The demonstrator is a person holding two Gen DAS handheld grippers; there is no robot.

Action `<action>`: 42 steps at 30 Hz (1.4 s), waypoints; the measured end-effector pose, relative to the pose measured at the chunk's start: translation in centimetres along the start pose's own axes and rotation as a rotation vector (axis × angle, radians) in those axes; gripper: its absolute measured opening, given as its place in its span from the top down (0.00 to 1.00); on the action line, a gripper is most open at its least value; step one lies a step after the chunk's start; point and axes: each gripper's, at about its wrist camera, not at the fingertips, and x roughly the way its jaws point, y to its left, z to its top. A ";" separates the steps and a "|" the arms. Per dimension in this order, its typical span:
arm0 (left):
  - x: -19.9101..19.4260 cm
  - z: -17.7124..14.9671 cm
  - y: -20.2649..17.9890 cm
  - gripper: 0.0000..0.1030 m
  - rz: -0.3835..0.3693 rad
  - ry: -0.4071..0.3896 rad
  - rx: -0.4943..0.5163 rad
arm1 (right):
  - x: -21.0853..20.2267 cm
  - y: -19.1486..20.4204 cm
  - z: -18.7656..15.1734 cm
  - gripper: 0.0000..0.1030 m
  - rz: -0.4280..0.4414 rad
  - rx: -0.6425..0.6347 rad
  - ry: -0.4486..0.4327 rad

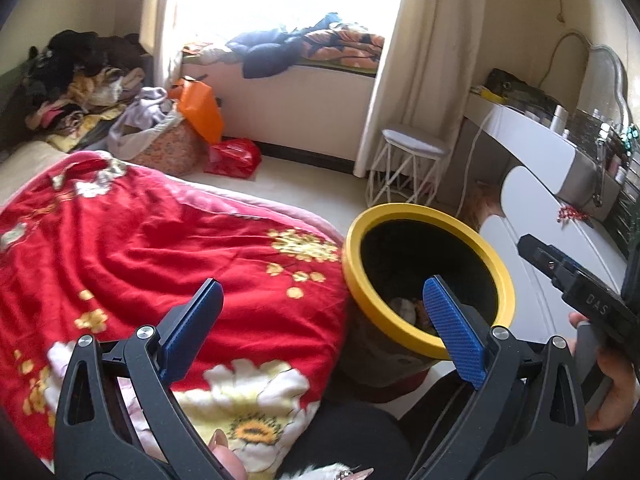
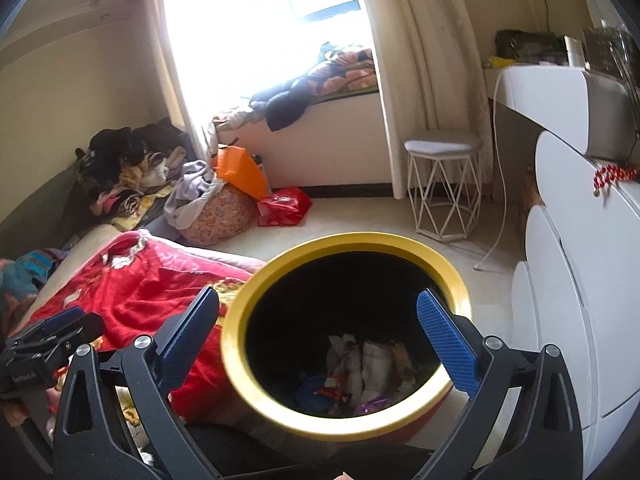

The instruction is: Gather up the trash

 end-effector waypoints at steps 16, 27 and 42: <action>-6.0 -2.3 3.2 0.10 0.150 -0.159 -0.058 | -4.6 5.6 -2.0 0.06 0.051 -0.129 -0.233; -8.3 -3.5 3.7 0.10 0.170 -0.226 -0.080 | -7.2 7.7 -2.9 0.06 0.039 -0.207 -0.376; -8.5 -3.6 3.7 0.10 0.168 -0.231 -0.088 | -7.1 7.9 -3.4 0.06 0.024 -0.209 -0.376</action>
